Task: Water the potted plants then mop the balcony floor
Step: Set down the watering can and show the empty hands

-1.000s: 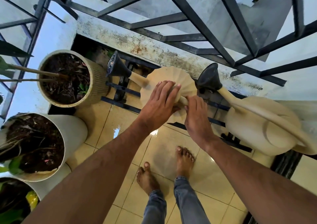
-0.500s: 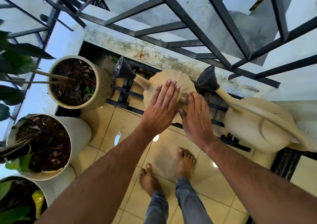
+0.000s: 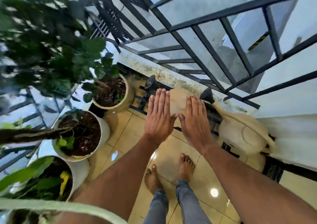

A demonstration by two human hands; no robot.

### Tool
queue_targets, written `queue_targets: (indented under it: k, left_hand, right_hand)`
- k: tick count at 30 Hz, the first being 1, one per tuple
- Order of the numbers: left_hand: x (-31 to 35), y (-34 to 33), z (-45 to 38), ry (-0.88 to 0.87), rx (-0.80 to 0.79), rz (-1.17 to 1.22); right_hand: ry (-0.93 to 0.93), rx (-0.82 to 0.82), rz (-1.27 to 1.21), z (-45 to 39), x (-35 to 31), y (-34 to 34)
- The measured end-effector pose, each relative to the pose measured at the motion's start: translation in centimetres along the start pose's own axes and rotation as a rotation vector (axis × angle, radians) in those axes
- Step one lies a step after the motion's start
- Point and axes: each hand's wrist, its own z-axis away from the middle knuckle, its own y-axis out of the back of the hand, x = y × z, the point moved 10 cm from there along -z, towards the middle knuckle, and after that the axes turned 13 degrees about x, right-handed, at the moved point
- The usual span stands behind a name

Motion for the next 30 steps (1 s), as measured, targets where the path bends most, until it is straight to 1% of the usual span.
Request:
queue_targets:
  k: [6,13,15,18,22,25,28,30]
  left_hand:
    - [-2.5,8.3,4.0,0.104,-0.025,-0.024]
    - [-7.7,18.9,10.1,0.308,0.073,-0.074]
    - [-9.2,21.2,11.7,0.371,0.083,-0.109]
    - [-10.7,24.3,15.0,0.497,0.107,-0.15]
    - [-10.8,27.6,19.0,0.638,0.172,-0.18]
    - [-10.6,29.2,21.7,0.733,0.175,-0.217]
    - [-10.3,32.1,25.4,0.875,0.193,-0.257]
    - [-10.4,34.2,27.9,0.941,0.223,-0.275]
  right_hand:
    - [0.126,-0.006,0.031,2.2,-6.3,5.9]
    - [0.301,-0.028,0.041,4.2,-15.1,12.6]
    - [0.358,-0.007,0.018,4.5,-17.7,14.6]
    - [0.506,0.005,0.001,6.0,-21.3,16.9]
    - [0.689,0.018,-0.012,7.7,-25.1,19.1]
    - [0.772,0.026,-0.034,8.9,-27.0,20.0]
    - [0.917,0.058,-0.066,11.7,-29.8,21.6]
    - [0.98,0.055,-0.081,13.3,-31.8,22.5]
